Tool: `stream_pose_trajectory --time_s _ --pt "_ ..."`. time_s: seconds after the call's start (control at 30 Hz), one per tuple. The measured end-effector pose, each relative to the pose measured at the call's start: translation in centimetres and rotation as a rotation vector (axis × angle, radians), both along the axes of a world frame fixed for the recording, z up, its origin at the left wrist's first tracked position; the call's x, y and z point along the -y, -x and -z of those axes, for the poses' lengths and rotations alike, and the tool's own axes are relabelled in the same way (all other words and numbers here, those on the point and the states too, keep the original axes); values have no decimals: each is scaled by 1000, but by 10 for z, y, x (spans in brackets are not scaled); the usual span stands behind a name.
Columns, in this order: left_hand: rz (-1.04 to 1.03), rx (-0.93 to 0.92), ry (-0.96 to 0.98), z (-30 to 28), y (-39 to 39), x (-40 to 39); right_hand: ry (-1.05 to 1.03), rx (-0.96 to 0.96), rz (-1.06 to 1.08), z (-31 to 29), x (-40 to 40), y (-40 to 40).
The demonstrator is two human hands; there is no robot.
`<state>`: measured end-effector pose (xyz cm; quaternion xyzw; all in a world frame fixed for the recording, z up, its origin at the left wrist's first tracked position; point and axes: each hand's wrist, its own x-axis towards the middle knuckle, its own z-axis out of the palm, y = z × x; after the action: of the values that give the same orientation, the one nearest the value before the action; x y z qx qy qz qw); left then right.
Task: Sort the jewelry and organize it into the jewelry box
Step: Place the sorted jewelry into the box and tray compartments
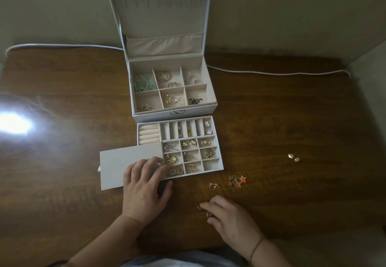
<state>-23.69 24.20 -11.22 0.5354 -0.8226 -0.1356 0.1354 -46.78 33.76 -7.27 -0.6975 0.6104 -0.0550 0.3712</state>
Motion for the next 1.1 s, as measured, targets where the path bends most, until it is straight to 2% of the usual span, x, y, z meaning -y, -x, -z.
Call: stream_pose_trajectory --time_s 0.37,0.67,0.77,0.9,1.1 --pt "9 12 -4 0 0 0 69 -113 -19 6 12 -6" --pt "10 7 0 0 -1 0 29 -263 32 0 9 -14" --pt "8 5 6 0 0 0 -31 -253 67 -6 8 -16" --pt "5 -1 14 1 0 0 -99 -246 17 -9 15 -15" --pt "3 1 28 1 0 0 -96 -371 -34 -13 19 -17"
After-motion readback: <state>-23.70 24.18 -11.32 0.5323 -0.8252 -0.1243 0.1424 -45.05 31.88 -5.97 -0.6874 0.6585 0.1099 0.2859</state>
